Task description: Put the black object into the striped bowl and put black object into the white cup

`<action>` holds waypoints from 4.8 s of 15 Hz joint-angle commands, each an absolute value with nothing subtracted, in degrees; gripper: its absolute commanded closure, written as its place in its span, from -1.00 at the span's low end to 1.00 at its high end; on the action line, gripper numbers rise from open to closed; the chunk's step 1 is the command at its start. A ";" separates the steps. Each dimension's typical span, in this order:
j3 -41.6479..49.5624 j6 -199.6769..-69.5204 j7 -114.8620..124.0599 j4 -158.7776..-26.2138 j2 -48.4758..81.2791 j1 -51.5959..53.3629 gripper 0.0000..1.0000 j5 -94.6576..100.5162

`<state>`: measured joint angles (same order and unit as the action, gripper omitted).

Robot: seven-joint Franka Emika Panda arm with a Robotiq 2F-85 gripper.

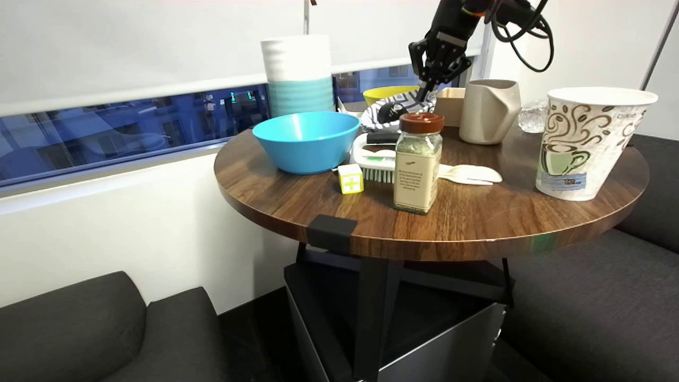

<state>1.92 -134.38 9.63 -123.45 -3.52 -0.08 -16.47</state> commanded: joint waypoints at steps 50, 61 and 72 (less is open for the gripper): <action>-10.53 -143.68 22.85 -145.04 -40.03 -18.57 0.98 22.41; -13.15 -144.66 26.32 -145.66 -40.42 -21.58 0.98 29.28; -14.79 -144.93 27.47 -146.26 -40.74 -21.49 0.98 36.69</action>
